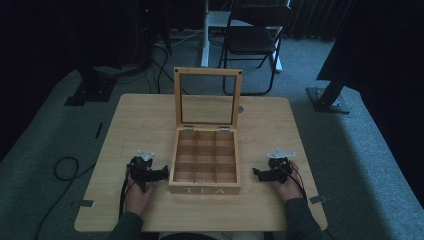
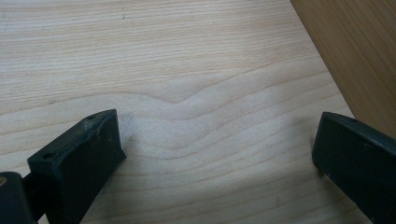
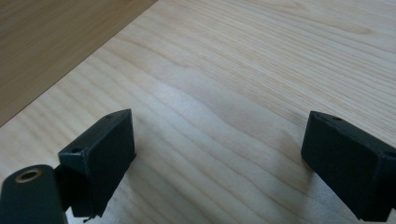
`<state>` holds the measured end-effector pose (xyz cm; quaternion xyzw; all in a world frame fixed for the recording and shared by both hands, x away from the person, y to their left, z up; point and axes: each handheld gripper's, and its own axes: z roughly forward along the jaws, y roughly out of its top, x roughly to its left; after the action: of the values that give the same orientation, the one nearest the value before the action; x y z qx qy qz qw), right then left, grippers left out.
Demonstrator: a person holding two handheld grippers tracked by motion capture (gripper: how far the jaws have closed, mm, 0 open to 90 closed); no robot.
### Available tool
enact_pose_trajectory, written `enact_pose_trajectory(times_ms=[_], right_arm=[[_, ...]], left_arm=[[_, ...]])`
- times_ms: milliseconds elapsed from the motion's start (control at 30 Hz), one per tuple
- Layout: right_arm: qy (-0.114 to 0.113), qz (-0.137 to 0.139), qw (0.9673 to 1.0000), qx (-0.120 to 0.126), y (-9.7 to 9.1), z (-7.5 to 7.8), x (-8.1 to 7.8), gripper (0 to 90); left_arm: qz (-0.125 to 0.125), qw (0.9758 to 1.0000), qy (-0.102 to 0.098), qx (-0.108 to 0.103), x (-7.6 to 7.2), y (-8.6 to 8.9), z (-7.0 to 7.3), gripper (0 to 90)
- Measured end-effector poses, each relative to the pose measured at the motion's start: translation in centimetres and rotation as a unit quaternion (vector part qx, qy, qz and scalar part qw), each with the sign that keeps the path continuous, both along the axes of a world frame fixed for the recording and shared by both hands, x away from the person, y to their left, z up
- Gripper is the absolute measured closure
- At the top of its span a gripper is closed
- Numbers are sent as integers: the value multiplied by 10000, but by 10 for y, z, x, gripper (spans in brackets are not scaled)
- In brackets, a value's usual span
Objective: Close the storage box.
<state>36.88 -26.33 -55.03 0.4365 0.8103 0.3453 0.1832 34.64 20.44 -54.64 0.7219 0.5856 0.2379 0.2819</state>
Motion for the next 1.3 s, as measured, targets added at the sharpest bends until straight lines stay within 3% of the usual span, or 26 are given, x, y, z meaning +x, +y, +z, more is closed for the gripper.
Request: enact_pose_trajectory(times_ms=[400, 767, 1000, 1133, 1300], right_arm=[[-33, -204, 9998, 22, 2, 0, -2, 134], [-28, -160, 9999, 28, 3, 0, -1, 144], [-33, -114, 9999, 43, 2, 3, -3, 297], [143, -183, 9991, 343, -1, 7, -2, 335], [74, -272, 9993, 233, 3, 18, -6, 362]], left_arm=[[0, 10000, -1, 0, 0, 0, 0, 16], [0, 10000, -1, 2, 0, 0, 0, 16], [0, 10000, 0, 0, 0, 0, 0, 16], [-1, 10000, -1, 5, 0, 0, 0, 16], [-1, 10000, 0, 2, 0, 0, 0, 16]])
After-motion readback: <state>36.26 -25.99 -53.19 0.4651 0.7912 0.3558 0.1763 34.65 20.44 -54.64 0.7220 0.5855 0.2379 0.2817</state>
